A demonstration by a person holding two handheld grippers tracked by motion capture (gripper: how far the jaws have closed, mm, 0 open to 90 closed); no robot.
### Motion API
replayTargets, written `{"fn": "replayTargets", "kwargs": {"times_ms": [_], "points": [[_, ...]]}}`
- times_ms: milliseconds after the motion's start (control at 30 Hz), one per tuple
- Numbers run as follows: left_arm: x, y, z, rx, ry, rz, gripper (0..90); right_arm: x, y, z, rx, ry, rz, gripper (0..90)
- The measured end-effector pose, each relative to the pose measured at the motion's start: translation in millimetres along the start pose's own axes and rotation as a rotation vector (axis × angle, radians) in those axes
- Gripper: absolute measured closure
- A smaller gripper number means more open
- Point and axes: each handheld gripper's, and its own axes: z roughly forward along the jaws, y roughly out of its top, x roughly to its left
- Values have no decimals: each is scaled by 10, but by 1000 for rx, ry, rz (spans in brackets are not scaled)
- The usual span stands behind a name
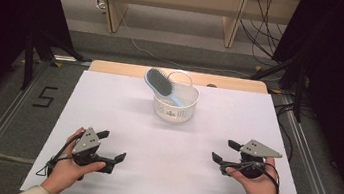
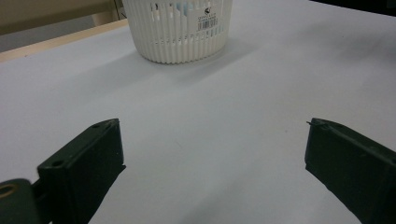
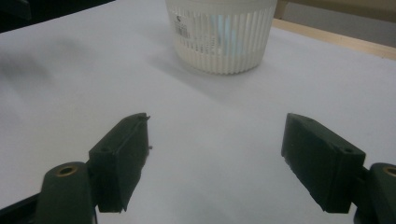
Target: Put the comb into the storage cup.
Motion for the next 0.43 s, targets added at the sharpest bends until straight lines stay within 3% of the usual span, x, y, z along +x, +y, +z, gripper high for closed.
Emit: {"fn": "replayTargets", "kwargs": {"times_ms": [433], "points": [[-1,2,-1,-3,-1,0,39,61,-20,35,-43,20,-23,232]]}}
